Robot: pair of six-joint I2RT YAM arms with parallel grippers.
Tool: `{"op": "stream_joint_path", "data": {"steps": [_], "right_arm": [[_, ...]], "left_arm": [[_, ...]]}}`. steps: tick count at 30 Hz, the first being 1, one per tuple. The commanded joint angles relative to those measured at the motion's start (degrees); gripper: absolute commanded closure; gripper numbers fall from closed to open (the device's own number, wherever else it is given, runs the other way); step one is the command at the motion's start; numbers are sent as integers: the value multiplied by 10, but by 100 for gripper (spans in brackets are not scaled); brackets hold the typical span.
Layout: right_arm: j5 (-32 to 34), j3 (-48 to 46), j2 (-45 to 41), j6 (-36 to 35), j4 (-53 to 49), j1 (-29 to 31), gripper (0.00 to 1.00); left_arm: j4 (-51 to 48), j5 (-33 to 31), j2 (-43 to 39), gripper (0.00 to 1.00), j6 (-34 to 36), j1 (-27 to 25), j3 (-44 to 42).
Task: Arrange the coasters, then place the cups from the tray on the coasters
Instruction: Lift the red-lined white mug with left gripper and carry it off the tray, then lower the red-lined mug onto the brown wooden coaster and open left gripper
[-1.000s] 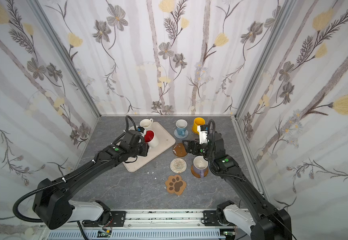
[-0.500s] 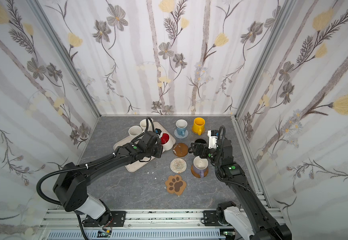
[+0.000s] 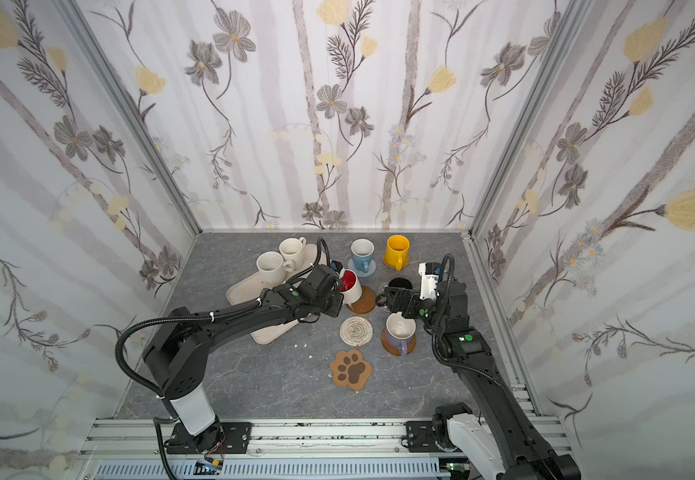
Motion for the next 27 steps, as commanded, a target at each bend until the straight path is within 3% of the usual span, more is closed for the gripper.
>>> {"op": "stream_joint_path", "data": {"steps": [1, 27], "right_arm": [[-8, -3, -1, 1, 19, -2, 1], [-10, -10, 7, -1, 30, -10, 0]], "left_arm": [[44, -31, 15, 100, 10, -3, 23], [40, -56, 106, 100, 26, -21, 86]]}}
